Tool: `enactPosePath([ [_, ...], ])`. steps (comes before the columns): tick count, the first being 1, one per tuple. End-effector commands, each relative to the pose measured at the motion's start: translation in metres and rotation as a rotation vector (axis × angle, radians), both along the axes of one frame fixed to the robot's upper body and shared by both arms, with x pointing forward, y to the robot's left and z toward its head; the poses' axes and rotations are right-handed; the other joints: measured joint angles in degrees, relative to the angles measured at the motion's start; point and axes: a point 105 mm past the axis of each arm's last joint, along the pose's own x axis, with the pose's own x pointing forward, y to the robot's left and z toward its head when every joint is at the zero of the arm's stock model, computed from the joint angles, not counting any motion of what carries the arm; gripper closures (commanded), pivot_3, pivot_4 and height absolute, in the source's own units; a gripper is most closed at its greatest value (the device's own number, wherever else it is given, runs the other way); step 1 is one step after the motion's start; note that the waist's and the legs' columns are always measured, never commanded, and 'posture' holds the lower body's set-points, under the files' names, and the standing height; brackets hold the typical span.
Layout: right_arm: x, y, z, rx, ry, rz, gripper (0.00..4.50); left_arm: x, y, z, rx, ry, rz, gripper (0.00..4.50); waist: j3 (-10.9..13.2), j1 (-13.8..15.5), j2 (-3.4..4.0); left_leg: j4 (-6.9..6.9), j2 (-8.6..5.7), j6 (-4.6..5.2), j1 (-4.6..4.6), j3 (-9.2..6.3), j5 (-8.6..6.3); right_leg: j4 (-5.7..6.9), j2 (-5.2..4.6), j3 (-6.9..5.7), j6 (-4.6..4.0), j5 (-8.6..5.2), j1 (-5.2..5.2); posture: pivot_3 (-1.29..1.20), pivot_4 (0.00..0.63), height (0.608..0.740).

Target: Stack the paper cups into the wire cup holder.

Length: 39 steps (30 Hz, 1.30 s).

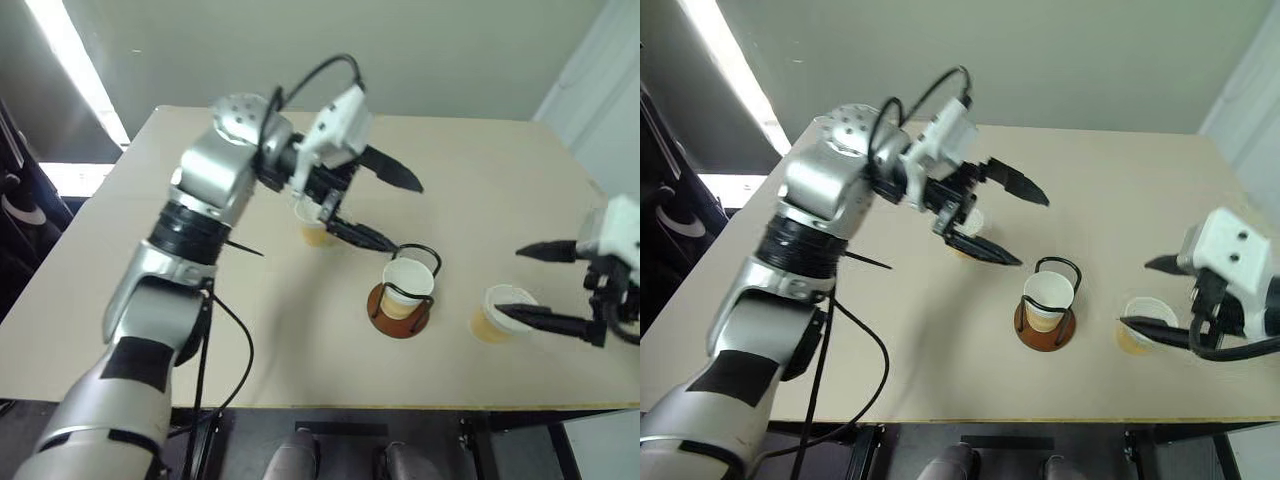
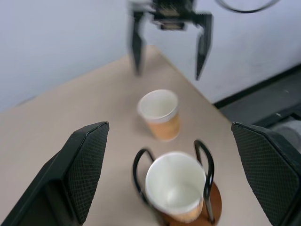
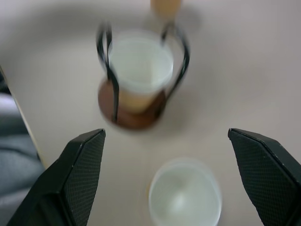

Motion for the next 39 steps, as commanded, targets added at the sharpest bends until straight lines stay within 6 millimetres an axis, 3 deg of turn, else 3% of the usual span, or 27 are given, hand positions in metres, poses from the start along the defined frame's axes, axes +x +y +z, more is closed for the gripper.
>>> enactPosePath([
  [1, -0.001, -0.003, -0.007, -0.070, -0.017, 0.037, 0.22, -0.009, 0.013, 0.001, 0.001, -0.008, 0.021, 0.03, 0.0, 0.0, 0.00, 0.03, 0.00, 0.00, 0.01, -0.01, 0.00, 0.02, 0.00, 0.00, 0.00, 0.00, 0.01, 0.00, 0.150, 0.740],
  [9, 0.006, -0.012, -0.037, -0.154, 0.061, 0.083, 0.22, -0.008, 0.037, -0.009, 0.021, -0.002, 0.150, 0.03, 0.0, -0.1, 0.00, 0.75, -0.01, 0.13, 0.00, -0.06, -0.07, 0.33, 0.01, 0.03, 0.14, 0.08, 0.17, 0.00, 0.150, 0.740],
  [14, 0.017, -0.021, -0.057, -0.236, 0.093, 0.108, 0.22, -0.011, 0.044, -0.017, 0.047, -0.010, 0.171, 0.03, 0.0, -0.5, -0.01, 0.77, -0.03, 0.32, 0.72, -0.01, -0.16, 0.24, 0.01, 0.14, 0.20, 0.11, 0.89, 0.00, 0.150, 0.740],
  [17, 0.024, -0.025, -0.064, -0.256, 0.099, 0.114, 0.22, -0.011, 0.046, -0.018, 0.050, -0.010, 0.183, 0.03, 0.0, -0.7, -0.01, 0.78, -0.03, 0.74, 0.88, -0.01, -0.41, 0.19, 0.01, 0.14, 0.21, 0.11, 1.08, 0.00, 0.150, 0.740],
  [25, 0.042, -0.036, -0.076, -0.299, 0.111, 0.109, 0.22, -0.009, 0.053, -0.021, 0.061, -0.005, 0.221, 0.03, 0.0, -0.9, -0.01, 0.74, -0.02, 0.48, 0.88, -0.01, -0.26, 0.02, 0.01, 0.15, 0.21, 0.11, 1.12, 0.00, 0.150, 0.740],
  [28, 0.045, -0.035, -0.076, -0.297, 0.114, 0.123, 0.80, -0.009, 0.055, -0.022, 0.064, -0.004, 0.228, 0.00, 0.0, -0.9, -0.01, 0.69, -0.02, 0.50, 0.85, -0.01, -0.29, -0.07, 0.00, 0.15, 0.21, 0.11, 1.14, 0.00, 0.150, 0.740],
  [38, 0.041, -0.022, -0.066, -0.265, 0.111, 0.177, 4.39, -0.008, 0.060, -0.027, 0.081, -0.006, 0.249, 0.00, 0.0, -0.9, 0.00, 0.47, -0.02, 0.46, 0.83, -0.01, -0.34, -0.32, 0.00, 0.17, 0.21, 0.11, 1.13, 0.00, 0.150, 0.740],
  [39, 0.041, -0.021, -0.064, -0.264, 0.108, 0.182, 4.45, -0.008, 0.062, -0.028, 0.084, -0.005, 0.254, 0.00, 0.0, -0.9, -0.01, 0.46, -0.02, 0.45, 0.83, -0.01, -0.34, -0.33, 0.00, 0.17, 0.21, 0.11, 1.12, 0.00, 0.150, 0.740],
])
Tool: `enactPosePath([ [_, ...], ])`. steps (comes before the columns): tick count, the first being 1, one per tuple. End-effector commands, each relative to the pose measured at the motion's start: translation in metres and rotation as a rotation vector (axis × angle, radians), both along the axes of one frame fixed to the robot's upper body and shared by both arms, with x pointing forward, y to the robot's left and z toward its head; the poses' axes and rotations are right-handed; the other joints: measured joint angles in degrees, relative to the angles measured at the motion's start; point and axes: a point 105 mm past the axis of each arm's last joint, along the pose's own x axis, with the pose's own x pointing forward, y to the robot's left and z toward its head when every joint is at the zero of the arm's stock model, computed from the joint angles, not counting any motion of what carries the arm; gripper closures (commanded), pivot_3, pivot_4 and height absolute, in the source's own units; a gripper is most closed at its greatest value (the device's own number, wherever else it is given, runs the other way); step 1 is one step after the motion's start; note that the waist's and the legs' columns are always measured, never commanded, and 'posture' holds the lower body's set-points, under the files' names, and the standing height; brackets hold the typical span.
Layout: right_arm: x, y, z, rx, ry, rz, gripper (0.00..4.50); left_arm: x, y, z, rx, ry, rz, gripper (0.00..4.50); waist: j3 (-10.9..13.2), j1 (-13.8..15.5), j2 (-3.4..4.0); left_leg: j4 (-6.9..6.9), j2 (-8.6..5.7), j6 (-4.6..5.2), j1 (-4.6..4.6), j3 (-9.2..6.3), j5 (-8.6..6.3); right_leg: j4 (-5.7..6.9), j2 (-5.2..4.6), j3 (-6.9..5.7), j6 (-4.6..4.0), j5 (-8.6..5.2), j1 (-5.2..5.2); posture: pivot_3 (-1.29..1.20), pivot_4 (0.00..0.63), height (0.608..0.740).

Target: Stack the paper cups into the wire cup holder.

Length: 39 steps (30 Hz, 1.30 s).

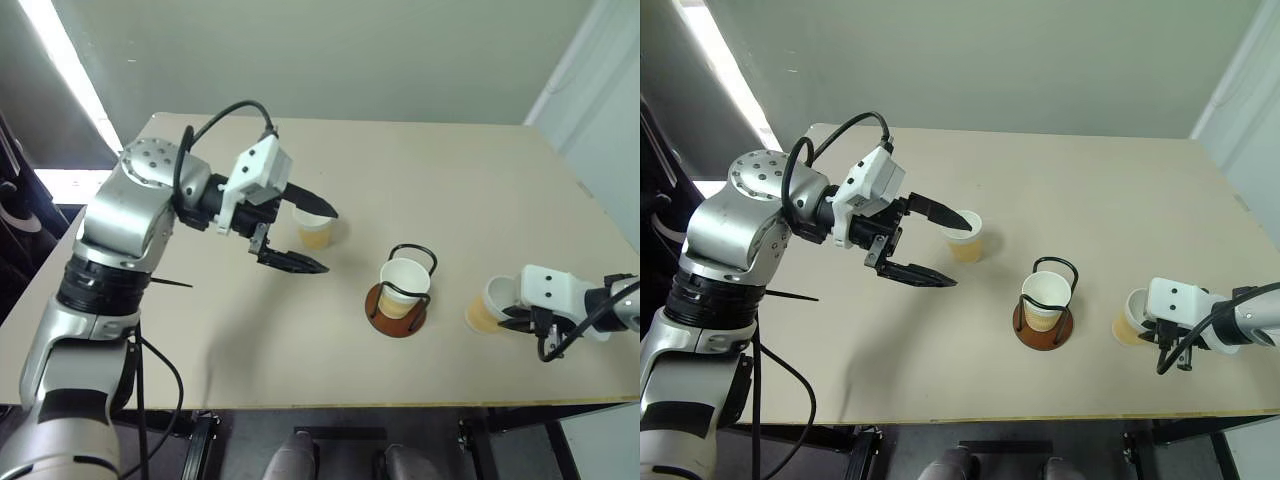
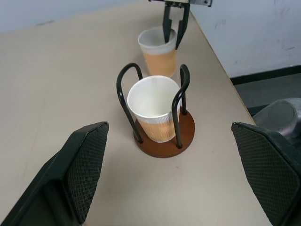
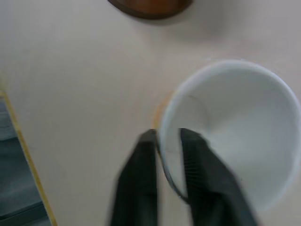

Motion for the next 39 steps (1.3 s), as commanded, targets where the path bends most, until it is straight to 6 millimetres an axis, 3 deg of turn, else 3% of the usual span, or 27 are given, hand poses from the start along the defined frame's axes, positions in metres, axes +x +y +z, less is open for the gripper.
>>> enactPosePath([
  [1, -0.001, 0.008, 0.017, 0.018, -0.034, 0.037, 4.45, -0.003, 0.005, 0.010, -0.006, -0.061, 0.010, 0.00, 0.0, 0.0, 0.00, 0.00, 0.00, 0.00, 0.00, 0.00, 0.00, -0.01, 0.00, 0.00, 0.00, 0.00, 0.00, 0.00, 0.150, 0.740],
  [10, -0.009, 0.026, 0.044, 0.061, -0.077, 0.094, 4.45, 0.000, 0.017, 0.005, 0.008, -0.056, 0.055, 0.00, 0.0, -0.1, 0.00, -0.14, 0.00, -0.02, 0.02, 0.06, 0.00, -0.04, 0.00, 0.11, -0.01, 0.00, -0.05, 0.00, 0.150, 0.740],
  [15, -0.002, 0.046, 0.100, 0.093, -0.236, 0.176, 4.45, -0.003, 0.020, 0.004, 0.006, -0.050, 0.068, 0.00, 0.0, -0.3, 0.02, -0.36, -0.03, -0.10, 0.05, 0.15, 0.05, -0.03, 0.01, 0.29, -0.01, -0.01, -0.17, 0.00, 0.150, 0.740],
  [22, -0.006, 0.081, 0.140, 0.065, -0.354, 0.337, 4.45, -0.003, 0.022, 0.002, 0.015, -0.045, 0.068, 0.00, 0.0, -0.4, 0.01, -0.74, -0.04, -0.17, -0.02, 0.27, 0.10, -0.06, 0.04, 0.59, -0.03, -0.03, -0.53, 0.00, 0.150, 0.740],
  [28, -0.011, 0.107, 0.137, 0.039, -0.335, 0.457, 4.45, 0.000, 0.020, 0.002, 0.016, -0.043, 0.066, 0.00, 0.0, -0.6, 0.01, -0.75, -0.04, -0.15, -0.19, 0.42, 0.12, -0.02, 0.04, 0.77, -0.03, -0.03, -0.83, 0.00, 0.150, 0.740],
  [39, -0.008, 0.114, 0.109, -0.039, -0.288, 0.525, 4.45, 0.001, 0.018, 0.003, 0.012, -0.047, 0.058, 0.00, 0.0, -0.8, 0.01, -0.73, -0.01, -0.13, -0.27, 0.55, 0.12, 0.06, 0.03, 0.85, -0.04, -0.02, -0.98, 0.00, 0.150, 0.740],
])
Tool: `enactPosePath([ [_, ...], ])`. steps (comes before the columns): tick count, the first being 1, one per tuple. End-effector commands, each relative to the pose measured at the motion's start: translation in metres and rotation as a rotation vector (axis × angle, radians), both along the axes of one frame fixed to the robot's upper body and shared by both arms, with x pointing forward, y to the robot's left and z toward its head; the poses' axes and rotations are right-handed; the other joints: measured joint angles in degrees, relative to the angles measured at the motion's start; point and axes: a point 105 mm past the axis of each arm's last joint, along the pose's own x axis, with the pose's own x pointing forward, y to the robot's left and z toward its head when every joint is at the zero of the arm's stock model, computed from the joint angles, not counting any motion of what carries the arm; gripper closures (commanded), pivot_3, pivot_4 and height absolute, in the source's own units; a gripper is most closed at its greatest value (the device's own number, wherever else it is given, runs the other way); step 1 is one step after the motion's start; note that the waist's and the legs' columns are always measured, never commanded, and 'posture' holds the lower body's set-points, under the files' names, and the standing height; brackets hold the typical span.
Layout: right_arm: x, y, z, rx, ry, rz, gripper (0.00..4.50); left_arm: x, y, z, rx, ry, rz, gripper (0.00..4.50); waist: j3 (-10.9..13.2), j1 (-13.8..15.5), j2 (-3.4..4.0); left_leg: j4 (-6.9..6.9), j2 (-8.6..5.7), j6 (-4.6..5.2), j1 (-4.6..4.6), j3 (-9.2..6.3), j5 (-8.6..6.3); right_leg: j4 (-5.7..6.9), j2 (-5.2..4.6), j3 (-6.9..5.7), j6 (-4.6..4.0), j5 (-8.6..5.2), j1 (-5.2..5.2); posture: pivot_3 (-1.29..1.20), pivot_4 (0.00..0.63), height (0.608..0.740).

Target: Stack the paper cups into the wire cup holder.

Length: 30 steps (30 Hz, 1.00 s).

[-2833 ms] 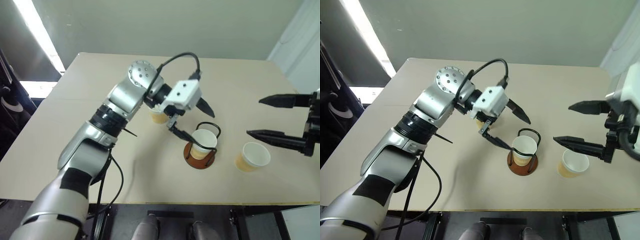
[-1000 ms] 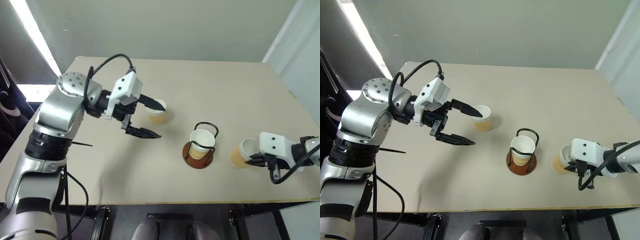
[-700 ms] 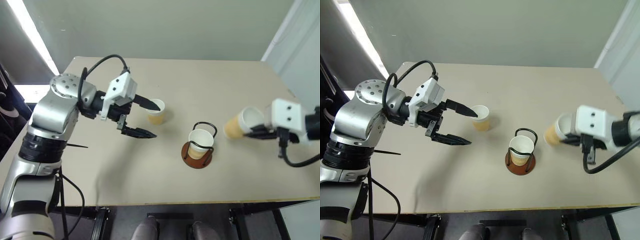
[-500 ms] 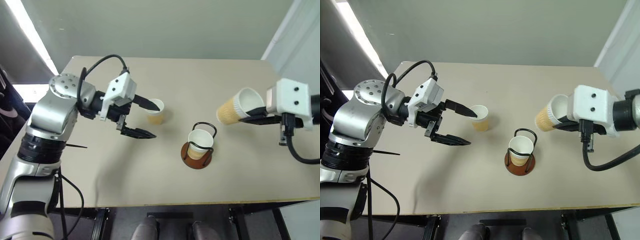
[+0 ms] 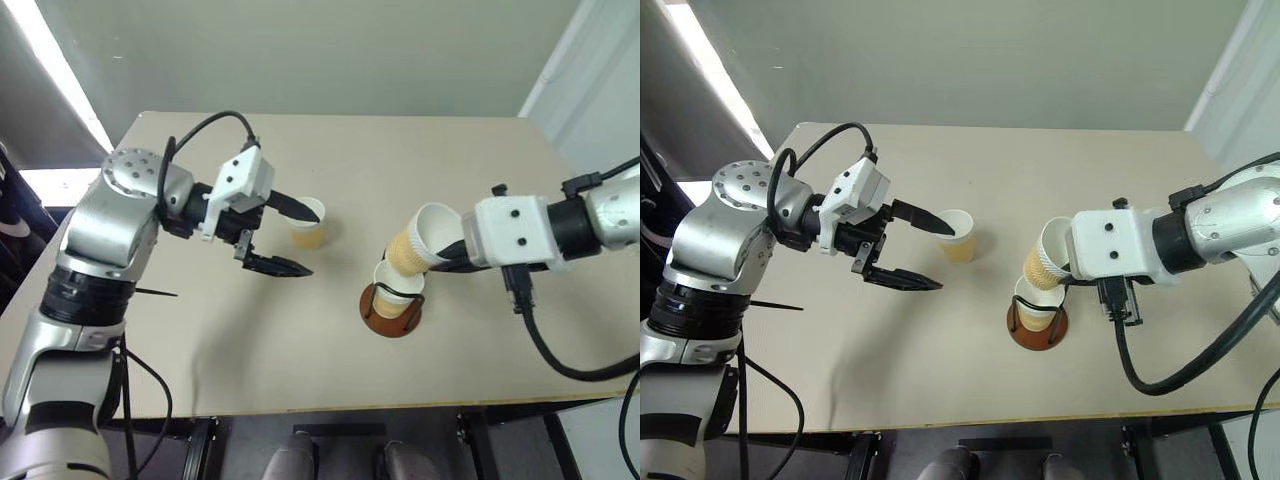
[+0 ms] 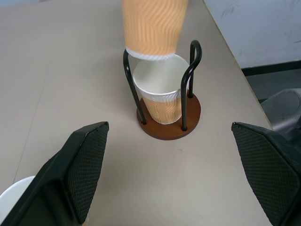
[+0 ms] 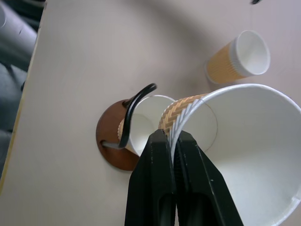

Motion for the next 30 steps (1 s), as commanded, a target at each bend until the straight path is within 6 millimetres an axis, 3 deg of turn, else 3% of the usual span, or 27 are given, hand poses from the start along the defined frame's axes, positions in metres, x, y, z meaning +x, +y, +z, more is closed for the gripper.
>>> enactPosePath([
  [1, 0.000, -0.002, -0.002, -0.027, -0.029, 0.007, 4.45, -0.002, -0.002, 0.012, -0.009, -0.051, -0.015, 0.00, 0.0, 0.0, 0.00, 0.01, 0.00, 0.00, 0.00, 0.01, 0.00, 0.00, 0.00, 0.00, 0.00, 0.00, 0.00, 0.00, 0.150, 0.740],
  [10, -0.002, 0.000, -0.016, -0.038, 0.010, 0.031, 4.45, -0.004, -0.004, 0.012, 0.002, -0.054, -0.028, 0.00, 0.0, -0.1, 0.00, 0.01, 0.04, 0.01, -0.01, 0.19, 0.00, 0.03, -0.01, 0.11, 0.00, 0.00, -0.09, 0.00, 0.150, 0.740],
  [23, 0.007, 0.008, -0.015, -0.029, -0.007, 0.041, 4.45, -0.003, -0.005, 0.012, 0.006, -0.053, -0.033, 0.00, 0.0, -0.3, 0.00, 0.01, 0.06, 0.04, -0.01, 0.23, 0.00, 0.03, -0.01, 0.12, 0.00, 0.01, -0.11, 0.00, 0.150, 0.740],
  [30, 0.006, 0.006, -0.015, -0.037, -0.014, 0.036, 2.14, -0.004, -0.005, 0.012, 0.005, -0.051, -0.035, 0.00, 0.0, -0.3, 0.00, 0.01, 0.06, 0.04, -0.01, 0.24, 0.00, 0.04, -0.01, 0.13, 0.00, 0.01, -0.11, 0.00, 0.150, 0.740],
])
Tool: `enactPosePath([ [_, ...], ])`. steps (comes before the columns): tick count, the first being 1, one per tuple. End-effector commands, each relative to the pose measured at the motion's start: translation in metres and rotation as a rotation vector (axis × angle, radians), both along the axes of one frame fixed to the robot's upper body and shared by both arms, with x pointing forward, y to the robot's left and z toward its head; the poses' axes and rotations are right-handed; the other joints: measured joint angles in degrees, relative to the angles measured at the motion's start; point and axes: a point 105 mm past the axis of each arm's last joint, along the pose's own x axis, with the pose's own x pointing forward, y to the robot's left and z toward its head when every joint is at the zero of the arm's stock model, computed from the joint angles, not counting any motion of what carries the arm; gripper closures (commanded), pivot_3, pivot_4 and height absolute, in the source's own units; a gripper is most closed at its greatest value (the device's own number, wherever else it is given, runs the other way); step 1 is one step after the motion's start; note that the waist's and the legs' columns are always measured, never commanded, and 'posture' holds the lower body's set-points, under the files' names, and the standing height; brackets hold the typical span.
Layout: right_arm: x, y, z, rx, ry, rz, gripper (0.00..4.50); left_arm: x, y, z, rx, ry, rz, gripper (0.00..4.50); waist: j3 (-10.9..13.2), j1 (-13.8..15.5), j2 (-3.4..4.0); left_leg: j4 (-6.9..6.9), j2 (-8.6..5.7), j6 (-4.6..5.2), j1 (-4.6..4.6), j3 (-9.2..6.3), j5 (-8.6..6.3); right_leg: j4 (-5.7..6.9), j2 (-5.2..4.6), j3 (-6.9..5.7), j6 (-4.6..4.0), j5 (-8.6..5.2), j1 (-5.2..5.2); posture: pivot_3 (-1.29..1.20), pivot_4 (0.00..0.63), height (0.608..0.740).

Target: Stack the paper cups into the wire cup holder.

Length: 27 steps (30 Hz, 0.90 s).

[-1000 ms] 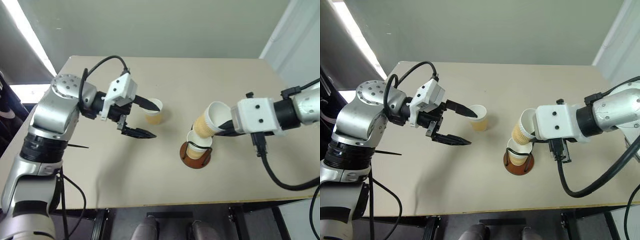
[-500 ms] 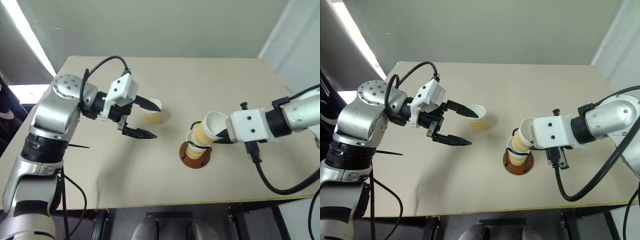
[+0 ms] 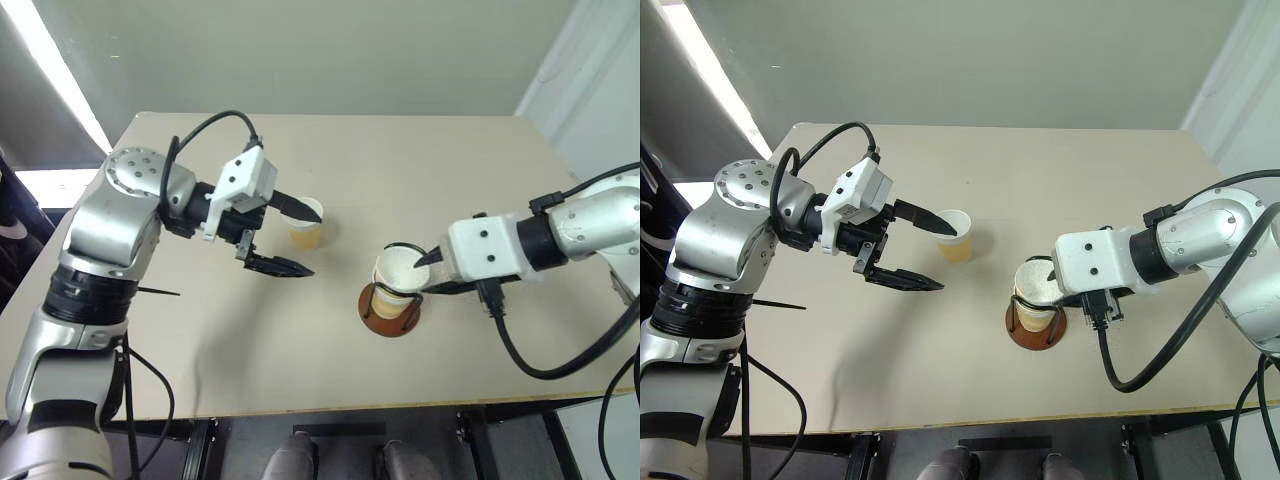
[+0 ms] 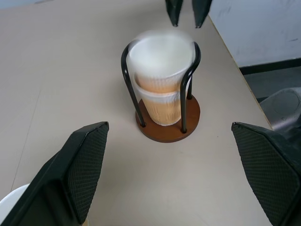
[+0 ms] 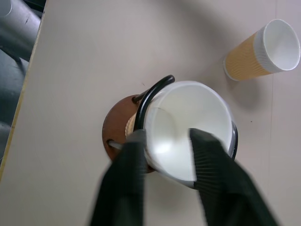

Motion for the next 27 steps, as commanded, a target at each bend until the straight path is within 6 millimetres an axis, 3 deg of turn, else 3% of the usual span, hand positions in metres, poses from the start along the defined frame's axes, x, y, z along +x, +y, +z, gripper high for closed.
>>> enactPosePath([
  [1, -0.002, 0.000, 0.007, -0.013, -0.046, 0.008, 1.77, -0.004, -0.003, 0.011, -0.002, -0.047, -0.027, 0.00, 0.0, 0.0, 0.00, 0.00, 0.00, 0.00, 0.00, 0.00, 0.00, 0.00, 0.00, 0.00, 0.00, 0.00, 0.00, 0.00, 0.150, 0.740],
  [6, 0.001, 0.002, 0.015, 0.040, -0.071, -0.001, 0.03, -0.002, -0.004, 0.012, -0.007, -0.053, -0.017, 0.00, 0.0, 0.0, 0.00, 0.00, 0.00, 0.00, 0.00, 0.00, 0.00, 0.00, 0.00, 0.01, 0.00, 0.00, 0.00, 0.00, 0.150, 0.740],
  [12, 0.008, 0.012, 0.056, 0.295, -0.089, -0.052, 0.03, 0.018, 0.001, 0.009, 0.037, -0.150, 0.073, 0.00, 0.0, -0.2, 0.00, 0.02, 0.01, 0.01, 0.01, 0.02, 0.02, 0.03, 0.00, 0.01, -0.01, 0.01, -0.02, 0.00, 0.150, 0.740],
  [17, -0.001, 0.017, 0.079, 0.474, -0.022, -0.060, 0.03, 0.038, 0.008, 0.001, 0.137, -0.273, 0.149, 0.00, 0.0, -0.2, 0.00, -0.01, 0.00, 0.01, -0.03, 0.02, 0.01, -0.03, 0.00, 0.02, -0.01, 0.01, -0.07, 0.00, 0.150, 0.740],
  [21, -0.010, 0.014, 0.082, 0.532, 0.027, -0.075, 0.03, 0.063, 0.015, -0.002, 0.275, -0.451, 0.237, 0.00, 0.0, -0.1, 0.00, 0.01, 0.00, 0.01, -0.15, 0.02, 0.02, -0.04, 0.00, 0.03, -0.01, 0.01, -0.17, 0.00, 0.150, 0.740],
  [27, -0.012, 0.008, 0.080, 0.538, 0.043, -0.109, 0.03, 0.068, -0.002, -0.001, 0.276, -0.500, 0.214, 0.00, 0.0, -0.2, 0.00, 0.00, -0.01, 0.01, -0.23, 0.03, 0.02, -0.03, -0.01, 0.04, -0.01, 0.01, -0.25, 0.00, 0.150, 0.740],
])
